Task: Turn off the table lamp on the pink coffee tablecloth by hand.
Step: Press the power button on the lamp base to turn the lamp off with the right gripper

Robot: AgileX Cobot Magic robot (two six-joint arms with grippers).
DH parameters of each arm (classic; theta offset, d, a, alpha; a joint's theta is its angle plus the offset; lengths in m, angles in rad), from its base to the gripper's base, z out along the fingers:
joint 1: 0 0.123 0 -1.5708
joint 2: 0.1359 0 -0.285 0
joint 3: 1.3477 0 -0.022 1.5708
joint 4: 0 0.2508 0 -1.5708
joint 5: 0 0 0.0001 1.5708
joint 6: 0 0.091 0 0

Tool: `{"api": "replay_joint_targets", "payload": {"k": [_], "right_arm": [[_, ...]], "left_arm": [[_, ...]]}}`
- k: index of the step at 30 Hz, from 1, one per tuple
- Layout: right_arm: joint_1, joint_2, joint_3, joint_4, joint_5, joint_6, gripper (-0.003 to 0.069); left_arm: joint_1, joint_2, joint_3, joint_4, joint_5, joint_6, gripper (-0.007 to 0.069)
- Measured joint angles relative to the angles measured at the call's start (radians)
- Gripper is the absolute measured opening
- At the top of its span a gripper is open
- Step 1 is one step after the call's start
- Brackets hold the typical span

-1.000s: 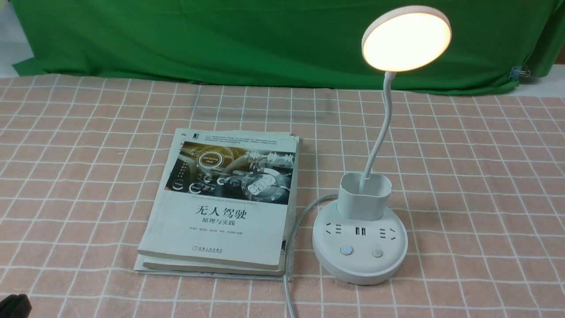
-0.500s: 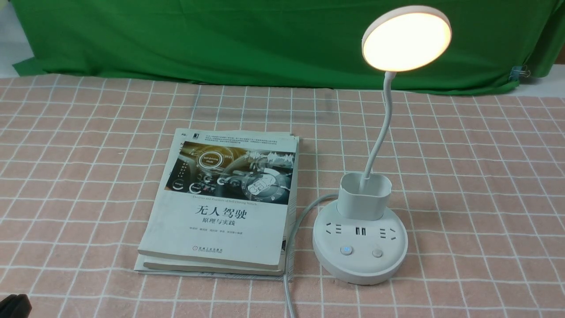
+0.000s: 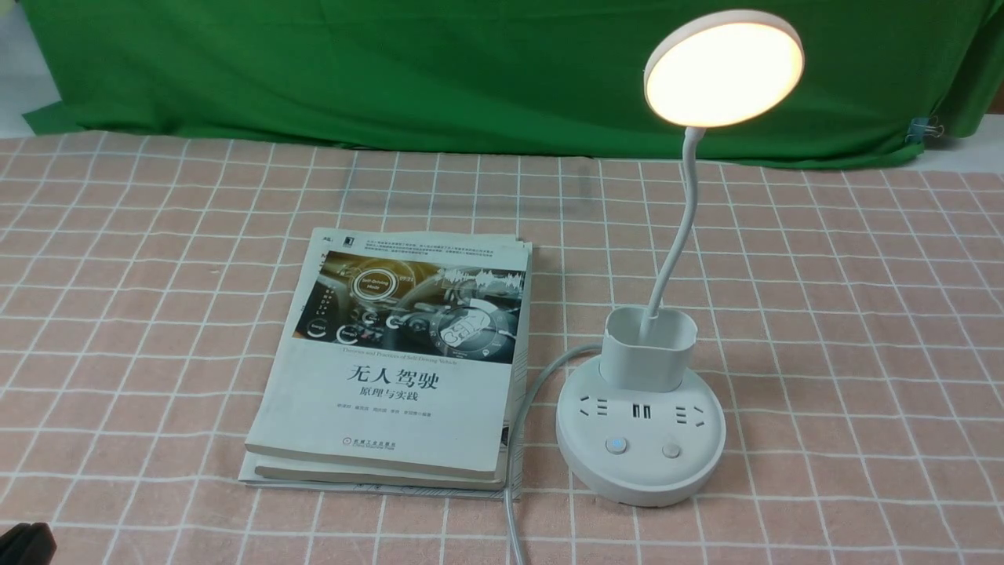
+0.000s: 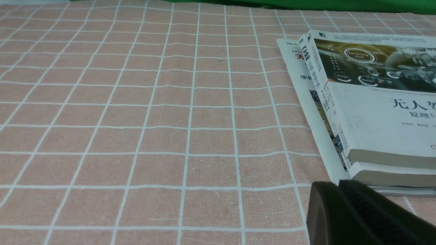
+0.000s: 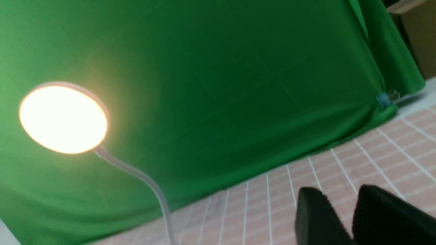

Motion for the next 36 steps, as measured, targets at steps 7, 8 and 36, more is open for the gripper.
{"api": "replay_joint_targets", "payload": {"k": [7,8,36], "right_arm": [[0.038,0.44,-0.434,0.003,0.736,-0.213,0.0158],[0.041,0.49,-0.484,0.003,0.81,-0.244,0.0158],[0.521,1.581,-0.951,0.004,0.572,-0.312,0.0043]], "left_arm": [[0.0,0.0,0.0,0.0,0.0,0.0,0.0006],[0.0,0.0,0.0,0.0,0.0,0.0,0.0006],[0.0,0.0,0.0,0.0,0.0,0.0,0.0006]]}}
